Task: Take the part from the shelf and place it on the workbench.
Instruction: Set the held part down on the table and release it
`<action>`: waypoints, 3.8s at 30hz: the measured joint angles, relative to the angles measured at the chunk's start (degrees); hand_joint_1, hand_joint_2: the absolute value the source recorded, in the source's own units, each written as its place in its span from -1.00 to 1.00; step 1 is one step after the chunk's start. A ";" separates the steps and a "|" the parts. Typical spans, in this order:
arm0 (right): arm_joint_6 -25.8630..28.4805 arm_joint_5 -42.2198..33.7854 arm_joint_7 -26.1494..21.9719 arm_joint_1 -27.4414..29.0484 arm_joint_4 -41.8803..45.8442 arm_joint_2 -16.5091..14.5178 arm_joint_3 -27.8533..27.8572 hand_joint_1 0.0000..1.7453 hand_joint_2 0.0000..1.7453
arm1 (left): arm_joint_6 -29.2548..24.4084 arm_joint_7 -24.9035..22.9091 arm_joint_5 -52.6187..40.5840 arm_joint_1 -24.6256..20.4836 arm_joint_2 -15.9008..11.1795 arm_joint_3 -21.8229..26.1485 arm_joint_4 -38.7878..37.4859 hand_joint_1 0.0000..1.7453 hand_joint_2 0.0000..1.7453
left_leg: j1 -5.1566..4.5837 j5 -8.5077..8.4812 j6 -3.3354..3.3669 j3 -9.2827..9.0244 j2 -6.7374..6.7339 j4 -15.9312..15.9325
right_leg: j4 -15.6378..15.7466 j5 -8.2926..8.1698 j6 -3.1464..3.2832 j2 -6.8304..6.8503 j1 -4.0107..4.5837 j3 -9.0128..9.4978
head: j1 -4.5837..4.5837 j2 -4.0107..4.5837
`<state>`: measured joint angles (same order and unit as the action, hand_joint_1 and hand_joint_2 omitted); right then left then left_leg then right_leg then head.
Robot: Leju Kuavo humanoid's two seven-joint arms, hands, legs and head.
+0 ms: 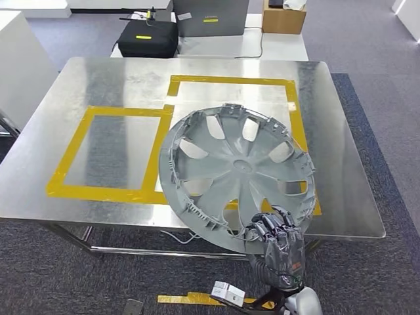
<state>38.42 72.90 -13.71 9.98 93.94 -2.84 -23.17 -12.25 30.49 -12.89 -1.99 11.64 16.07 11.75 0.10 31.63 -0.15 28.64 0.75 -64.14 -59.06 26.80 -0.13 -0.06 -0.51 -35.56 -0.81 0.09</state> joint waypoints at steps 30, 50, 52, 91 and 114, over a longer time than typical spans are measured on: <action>-8.86 9.06 12.51 -24.13 -32.91 -0.55 -0.41 1.00 1.00 | 2.10 -5.55 -11.05 -2.58 0.44 0.38 0.34 -1.00 1.00 | -0.46 -3.68 1.81 5.11 0.32 4.57 | 0.08 1.16 -1.69 -0.56 0.05 0.90 | 0.04 0.00; -7.92 5.59 10.00 -28.42 -45.38 -0.94 -1.22 -1.00 -1.00 | 2.55 -4.91 -11.92 -2.51 0.11 0.93 0.34 -1.00 -1.00 | -0.35 -3.45 0.86 3.94 0.22 5.38 | 0.10 1.66 -0.87 -0.54 0.21 1.76 | 0.08 0.00; -8.71 4.19 9.06 -25.48 -40.83 -0.83 -1.26 -1.00 -1.00 | 3.17 -2.88 -11.02 -2.17 0.08 1.91 0.34 -1.00 -1.00 | -0.48 -3.31 1.06 3.96 0.24 5.18 | 0.24 1.65 -1.01 -0.50 0.09 1.81 | 0.05 0.00; -0.09 -19.31 -7.50 13.89 6.34 2.13 11.66 -1.00 -1.00 | 3.31 2.82 -11.73 0.34 1.86 15.42 1.14 -1.00 -1.00 | -0.88 -2.75 3.00 -1.78 -0.81 10.19 | -0.29 0.29 -2.25 0.12 0.01 -1.69 | 0.46 0.00; -0.33 -44.52 -14.35 -7.94 -58.03 -6.05 75.08 -1.00 -1.00 | 3.80 2.67 -18.75 0.97 2.78 23.48 1.86 -1.00 -1.00 | 0.25 -0.39 0.46 5.87 0.86 -1.70 | 1.36 1.87 -0.61 -1.58 -0.78 3.02 | 0.16 -0.01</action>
<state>38.10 28.38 -28.06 2.05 35.91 -8.90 51.91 -8.44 33.16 -31.64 -1.01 14.42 39.55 13.61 0.36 31.24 0.31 34.51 1.61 -65.84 -57.71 28.68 -0.74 -1.64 -1.29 -32.54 -0.64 0.08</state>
